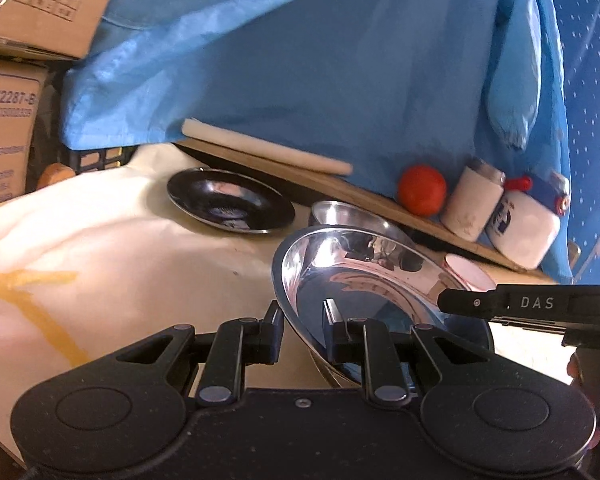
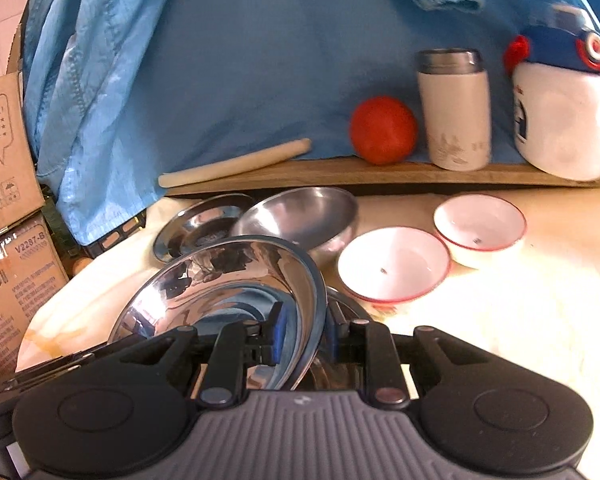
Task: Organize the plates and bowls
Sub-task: 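Lift the large steel plate with both tools toward the other large steel plate, then lower the plate onto the other steel plate and open both tools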
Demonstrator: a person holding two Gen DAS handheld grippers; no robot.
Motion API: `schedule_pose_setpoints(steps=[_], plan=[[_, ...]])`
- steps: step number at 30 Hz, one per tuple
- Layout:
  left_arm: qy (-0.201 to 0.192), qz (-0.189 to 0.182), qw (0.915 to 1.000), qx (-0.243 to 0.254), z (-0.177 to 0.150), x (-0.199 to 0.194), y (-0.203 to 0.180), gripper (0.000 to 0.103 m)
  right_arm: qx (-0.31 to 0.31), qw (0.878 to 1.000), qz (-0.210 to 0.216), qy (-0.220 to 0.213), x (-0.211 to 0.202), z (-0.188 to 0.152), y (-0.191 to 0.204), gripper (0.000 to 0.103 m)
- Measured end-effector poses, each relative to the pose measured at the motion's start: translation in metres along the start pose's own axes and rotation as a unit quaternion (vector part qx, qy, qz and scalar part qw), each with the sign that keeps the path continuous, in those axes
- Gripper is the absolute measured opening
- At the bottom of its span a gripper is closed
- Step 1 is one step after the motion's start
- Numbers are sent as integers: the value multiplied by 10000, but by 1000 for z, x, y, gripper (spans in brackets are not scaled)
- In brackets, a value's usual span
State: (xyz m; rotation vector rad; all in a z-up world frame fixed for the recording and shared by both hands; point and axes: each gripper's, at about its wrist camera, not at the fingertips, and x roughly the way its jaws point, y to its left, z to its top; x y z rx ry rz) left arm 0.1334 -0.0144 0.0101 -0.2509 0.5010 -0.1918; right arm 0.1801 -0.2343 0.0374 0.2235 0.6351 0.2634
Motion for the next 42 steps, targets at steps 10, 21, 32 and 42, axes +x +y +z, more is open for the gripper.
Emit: schedule_pose_setpoints(steps=[10,21,32,42], plan=[[159,52,9995,271,-9,5,-18,22,-43,9998,-185,22,-10,-15,-10,24],[249,288,9978,550,-11,8,-28,25,-273,9993,-245,71,-15,-19,-8,24],[268,321,9972,628,-12,9,-30,25,-658,9967,-484,17,-15,-24,1,25],[344,324,9963,714,-15,14,-32,29,-973,9925,-736,-45,-15,-31,7,33]])
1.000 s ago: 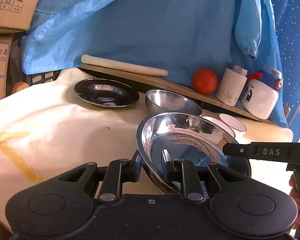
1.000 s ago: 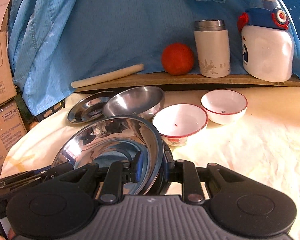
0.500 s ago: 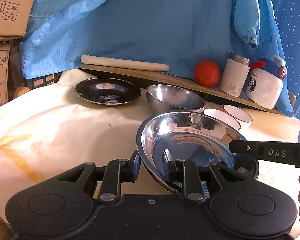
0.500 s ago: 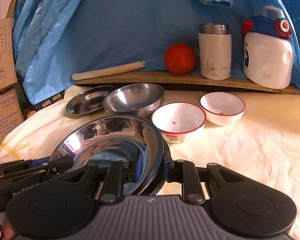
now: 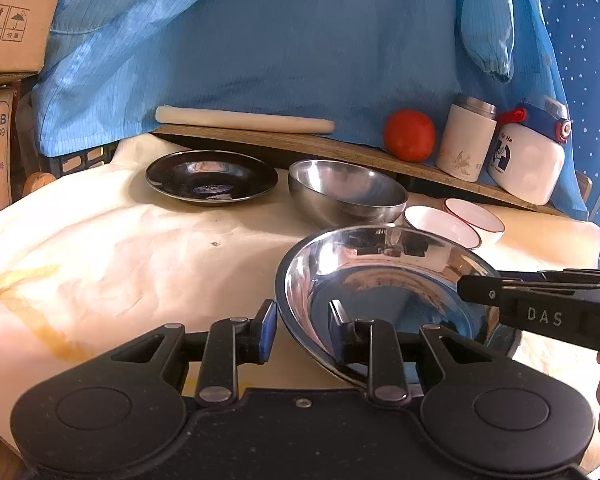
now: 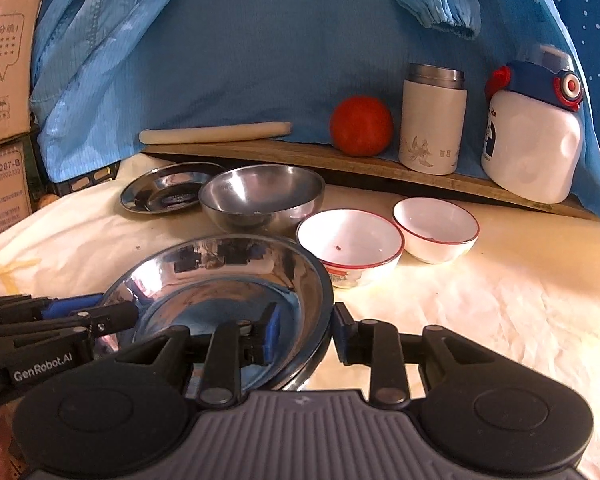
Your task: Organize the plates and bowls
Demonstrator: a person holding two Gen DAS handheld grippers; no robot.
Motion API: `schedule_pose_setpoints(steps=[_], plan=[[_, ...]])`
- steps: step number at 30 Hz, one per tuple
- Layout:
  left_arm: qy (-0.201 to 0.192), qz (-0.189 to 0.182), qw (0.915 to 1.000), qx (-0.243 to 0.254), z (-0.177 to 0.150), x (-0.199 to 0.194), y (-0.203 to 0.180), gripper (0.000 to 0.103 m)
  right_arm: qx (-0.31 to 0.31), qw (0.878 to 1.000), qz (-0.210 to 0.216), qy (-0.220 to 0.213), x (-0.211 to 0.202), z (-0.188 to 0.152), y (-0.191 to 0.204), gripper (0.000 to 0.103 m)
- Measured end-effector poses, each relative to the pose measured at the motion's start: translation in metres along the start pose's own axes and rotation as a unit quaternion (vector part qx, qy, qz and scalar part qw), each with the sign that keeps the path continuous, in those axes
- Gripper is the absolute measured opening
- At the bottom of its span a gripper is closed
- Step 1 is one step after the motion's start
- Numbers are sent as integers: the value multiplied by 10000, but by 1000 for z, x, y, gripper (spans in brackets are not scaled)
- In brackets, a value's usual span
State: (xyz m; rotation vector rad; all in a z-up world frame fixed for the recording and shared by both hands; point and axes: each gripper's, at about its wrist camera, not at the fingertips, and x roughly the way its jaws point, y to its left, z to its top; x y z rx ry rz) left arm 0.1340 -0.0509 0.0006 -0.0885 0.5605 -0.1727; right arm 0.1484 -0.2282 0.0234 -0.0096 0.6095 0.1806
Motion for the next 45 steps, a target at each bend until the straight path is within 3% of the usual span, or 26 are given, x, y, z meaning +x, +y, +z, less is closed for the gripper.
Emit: schedule_pose_setpoints(steps=[5,10,15,20,22,25,45], plan=[[-13,-24,10000,-39,0,-1,1,32,-91,9999,-32,-58,0,-4,4,41],[-102,26,9998,-151,1,-5,5,63,-145,9998,-14,-95,1,-11,7,49],[-223,61,9992,-312,3,-10,11,77,-106,9997,50,-211,-2,-11,6,67],[-304,218,9984,-425,6,-12,19,90,-33,9991,142,-401,-9,-9,7,93],[-337,319,9978,-474,7,-12,23,97,10,9986,191,-485,-11,-9,7,98],[-353,436,9969,-558,8,-13,28,99,54,9981,218,-571,-13,-8,8,103],[-398,1112,9892,-869,29,-10,77,102,-94,9964,383,-745,-6,13,25,103]])
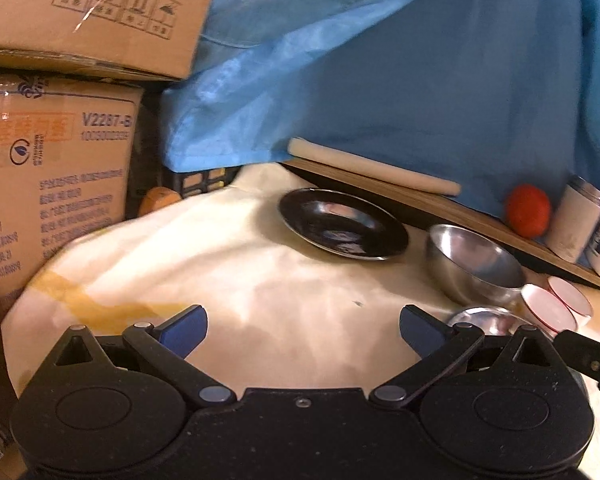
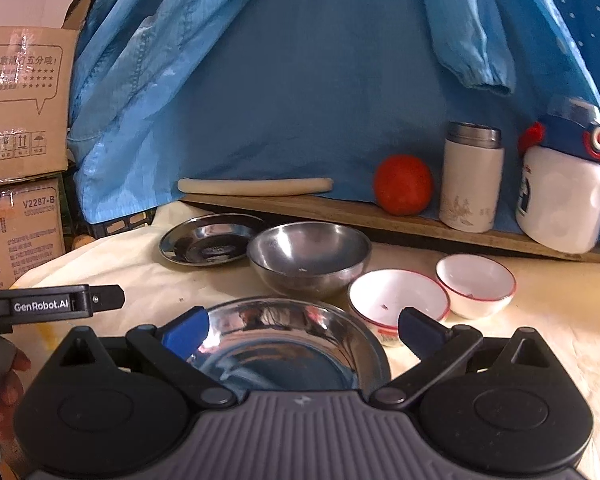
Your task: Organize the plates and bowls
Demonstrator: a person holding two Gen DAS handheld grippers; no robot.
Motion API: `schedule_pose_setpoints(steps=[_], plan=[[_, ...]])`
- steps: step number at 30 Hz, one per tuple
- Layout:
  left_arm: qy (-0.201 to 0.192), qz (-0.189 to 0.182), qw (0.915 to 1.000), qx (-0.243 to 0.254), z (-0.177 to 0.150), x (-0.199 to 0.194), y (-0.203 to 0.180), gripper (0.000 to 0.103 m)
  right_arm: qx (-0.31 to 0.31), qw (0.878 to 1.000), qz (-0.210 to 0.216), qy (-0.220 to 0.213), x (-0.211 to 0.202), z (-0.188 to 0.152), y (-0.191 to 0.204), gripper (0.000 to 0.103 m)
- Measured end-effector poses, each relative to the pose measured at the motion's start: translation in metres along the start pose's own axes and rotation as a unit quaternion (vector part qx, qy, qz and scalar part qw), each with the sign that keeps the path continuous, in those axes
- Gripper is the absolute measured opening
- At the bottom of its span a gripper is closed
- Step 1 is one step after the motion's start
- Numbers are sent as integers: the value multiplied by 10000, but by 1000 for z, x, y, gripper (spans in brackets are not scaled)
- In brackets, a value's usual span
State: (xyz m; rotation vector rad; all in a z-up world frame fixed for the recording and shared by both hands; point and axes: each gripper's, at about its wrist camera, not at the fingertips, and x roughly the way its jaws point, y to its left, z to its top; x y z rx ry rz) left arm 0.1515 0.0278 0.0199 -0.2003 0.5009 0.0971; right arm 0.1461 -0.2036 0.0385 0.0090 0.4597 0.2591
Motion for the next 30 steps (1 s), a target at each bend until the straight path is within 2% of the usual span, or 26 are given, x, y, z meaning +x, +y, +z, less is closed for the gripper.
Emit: schedule_pose_setpoints(steps=[8,12,15,24,30], plan=[[34,70,9993,-365,24,24,14,102,20,9997,171,-160,18,16,10,103],[16,100,9991,-402,35,44,15,102,-47,9996,216,-177,30,31,14,103],[17,119,9990,-419,41,60,14,102,11,9991,404,-150,43,48,14,103],[72,103,9981,-597,49,95,16,102,510,9898,1302,280,104,93,10,103],[47,-188,9965,-813,48,106,21,102,833,9792,1721,686,149,111,13,103]])
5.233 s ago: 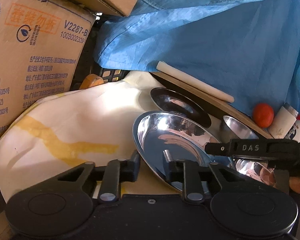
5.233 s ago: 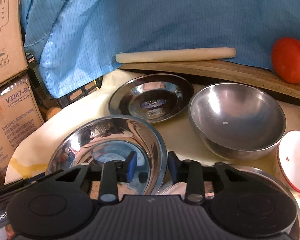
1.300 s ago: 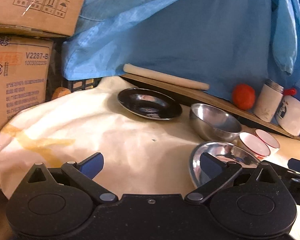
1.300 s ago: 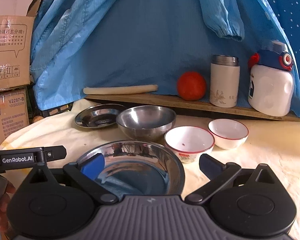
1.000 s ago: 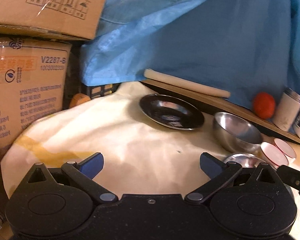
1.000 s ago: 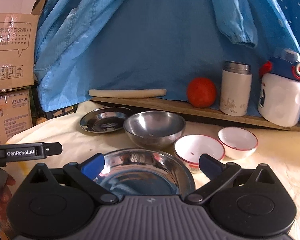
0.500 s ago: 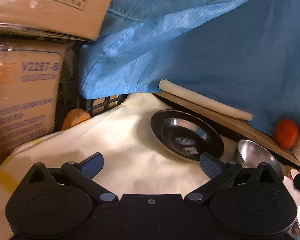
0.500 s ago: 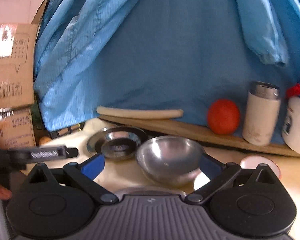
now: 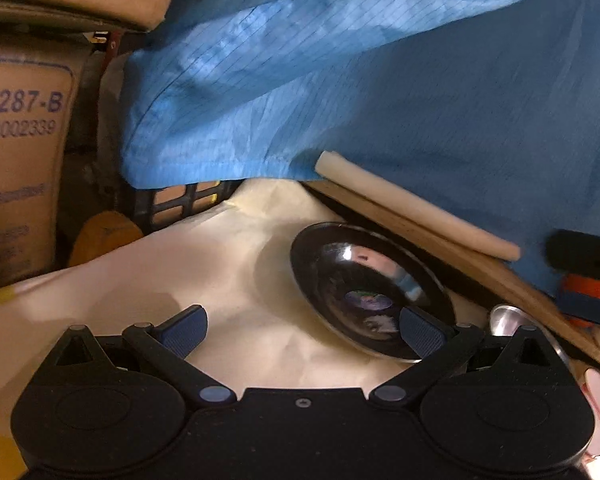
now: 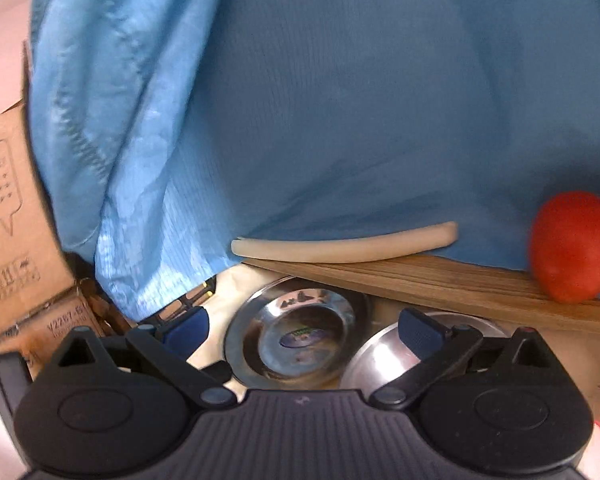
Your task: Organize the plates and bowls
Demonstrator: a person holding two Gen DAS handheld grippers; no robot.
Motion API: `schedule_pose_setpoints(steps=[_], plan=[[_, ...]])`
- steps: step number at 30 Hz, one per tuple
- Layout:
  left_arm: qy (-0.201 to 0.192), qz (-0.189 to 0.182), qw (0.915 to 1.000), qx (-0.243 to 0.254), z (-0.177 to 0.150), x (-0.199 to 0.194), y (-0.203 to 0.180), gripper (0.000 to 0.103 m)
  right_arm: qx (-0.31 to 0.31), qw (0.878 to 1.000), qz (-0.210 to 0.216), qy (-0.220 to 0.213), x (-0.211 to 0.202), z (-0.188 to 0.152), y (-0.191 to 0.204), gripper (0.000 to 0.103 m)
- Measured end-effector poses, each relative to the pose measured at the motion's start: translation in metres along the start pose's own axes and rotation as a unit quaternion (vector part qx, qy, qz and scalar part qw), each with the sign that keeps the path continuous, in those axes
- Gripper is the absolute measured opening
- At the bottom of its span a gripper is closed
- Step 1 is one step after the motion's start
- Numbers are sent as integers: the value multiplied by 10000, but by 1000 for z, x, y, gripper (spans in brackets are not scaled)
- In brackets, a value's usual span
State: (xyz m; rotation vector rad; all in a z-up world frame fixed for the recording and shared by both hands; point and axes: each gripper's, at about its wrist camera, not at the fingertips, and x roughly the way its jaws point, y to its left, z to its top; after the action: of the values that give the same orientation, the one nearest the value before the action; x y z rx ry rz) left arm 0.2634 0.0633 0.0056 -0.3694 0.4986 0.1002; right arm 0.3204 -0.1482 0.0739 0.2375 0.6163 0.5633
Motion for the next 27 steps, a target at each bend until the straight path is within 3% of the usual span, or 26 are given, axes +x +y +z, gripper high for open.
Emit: schedule_pose_setpoints(steps=[6,14,19,27], plan=[[-153,-140,9997,-112,-2,6,4,102,-177,9995,28,256,35,10,3,103],[-162,-251,9995,-65,-1,9,6,101,144,9977,55,658,65,12,-7,103],[-163,-559,9980,-243,-1,10,12,87,142,9963,-50,852,81,13,-8,102],[-21,-612,9970,-483,0,17,17,66,116,9943,-173,1041,97,14,-3,102]])
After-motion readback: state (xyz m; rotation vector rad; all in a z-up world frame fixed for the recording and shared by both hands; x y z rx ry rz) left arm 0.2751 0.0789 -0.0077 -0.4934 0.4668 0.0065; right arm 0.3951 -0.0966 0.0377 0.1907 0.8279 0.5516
